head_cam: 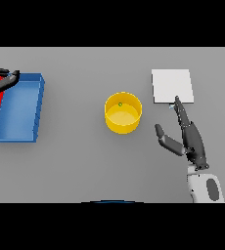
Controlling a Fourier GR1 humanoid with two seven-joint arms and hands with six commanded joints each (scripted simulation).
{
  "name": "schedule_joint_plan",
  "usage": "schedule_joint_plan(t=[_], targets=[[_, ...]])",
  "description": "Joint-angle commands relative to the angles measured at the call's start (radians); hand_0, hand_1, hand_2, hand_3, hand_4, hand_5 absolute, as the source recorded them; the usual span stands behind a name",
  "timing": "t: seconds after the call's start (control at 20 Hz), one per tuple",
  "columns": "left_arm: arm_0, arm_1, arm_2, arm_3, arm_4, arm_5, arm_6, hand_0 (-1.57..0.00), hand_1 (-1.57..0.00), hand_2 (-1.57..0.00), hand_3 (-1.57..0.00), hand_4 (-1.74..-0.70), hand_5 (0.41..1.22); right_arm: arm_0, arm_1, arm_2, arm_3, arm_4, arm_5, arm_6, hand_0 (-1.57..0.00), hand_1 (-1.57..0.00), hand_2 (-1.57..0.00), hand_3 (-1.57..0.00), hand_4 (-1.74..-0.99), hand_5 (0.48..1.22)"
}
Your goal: Pick up the red beaker and tilt it to pour out 1 green nut into yellow bowl. Pick up the yellow bowl and place it on the metallic measuring scale.
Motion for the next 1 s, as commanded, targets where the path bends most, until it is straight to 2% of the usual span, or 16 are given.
schedule_joint_plan(t=[0.0, 0.1, 0.25, 0.3, 0.35, 0.4, 0.5, 0.7, 0.85, 0.95], targets=[[-0.008, 0.0, -0.016, 0.011, -0.017, -0.006, 0.016, -0.31, -0.28, -0.27, -0.28, -0.84, 0.632, -0.001, -0.006, -0.003, -0.008, 0.0, 0.0, 0.001, 0.0, 0.0, 0.0, 0.0, -1.155, 0.67], [-0.014, 0.006, -0.039, 0.026, -0.051, -0.007, 0.039, -0.2, -0.18, -0.17, -0.18, -0.81, 0.627, -0.003, -0.011, -0.001, -0.007, 0.017, -0.01, 0.01, 0.0, 0.0, 0.0, 0.0, -1.157, 0.665], [-0.017, 0.002, -0.042, 0.034, -0.074, 0.027, -0.006, -0.1, -0.09, -0.09, -0.09, -0.78, 0.631, -0.014, -0.014, -0.001, 0.007, 0.025, -0.012, 0.02, 0.0, 0.0, 0.0, 0.0, -1.154, 0.657], [-0.018, 0.003, -0.037, 0.02, -0.065, 0.027, -0.017, -0.08, -0.07, -0.07, -0.07, -0.78, 0.631, -0.027, -0.006, 0.003, 0.014, 0.034, -0.02, 0.043, 0.0, 0.0, 0.0, 0.0, -1.144, 0.644], [-0.021, -0.004, -0.033, 0.012, -0.06, 0.038, -0.026, -0.06, -0.06, -0.06, -0.06, -0.78, 0.633, -0.023, -0.014, 0.021, 0.001, 0.084, -0.038, 0.079, 0.0, 0.0, 0.0, 0.0, -1.131, 0.631], [-0.023, -0.009, -0.025, 0.016, -0.054, 0.045, -0.055, -0.05, -0.05, -0.04, -0.05, -0.78, 0.635, -0.033, -0.028, 0.027, 0.007, 0.096, -0.029, 0.078, 0.0, 0.0, 0.0, 0.0, -1.115, 0.638], [-0.01, -0.027, -0.016, -0.006, -0.039, 0.066, -0.068, -0.03, -0.03, -0.03, -0.03, -0.79, 0.652, -0.059, -0.082, 0.049, 0.006, 0.112, 0.03, 0.04, 0.0, 0.0, 0.0, 0.0, -1.08, 0.662], [0.009, -0.04, -0.017, -0.035, -0.025, 0.069, -0.063, -0.01, -0.01, -0.01, -0.01, -0.8, 0.673, -0.19, -0.2, 0.134, 0.048, 0.278, 0.098, 0.107, 0.0, 0.0, 0.0, 0.0, -1.128, 0.637], [0.013, -0.041, -0.017, -0.045, -0.021, 0.065, -0.06, -0.01, -0.01, -0.01, -0.01, -0.81, 0.687, -0.292, -0.27, 0.215, 0.095, 0.409, 0.139, 0.081, 0.0, 0.0, 0.0, 0.0, -1.142, 0.627], [0.003, -0.042, -0.014, -0.035, -0.016, 0.058, -0.051, 0.0, 0.0, 0.0, 0.0, -0.81, 0.688, -0.361, -0.307, 0.265, 0.134, 0.466, 0.179, 0.042, 0.0, 0.0, 0.0, 0.0, -1.152, 0.632]])
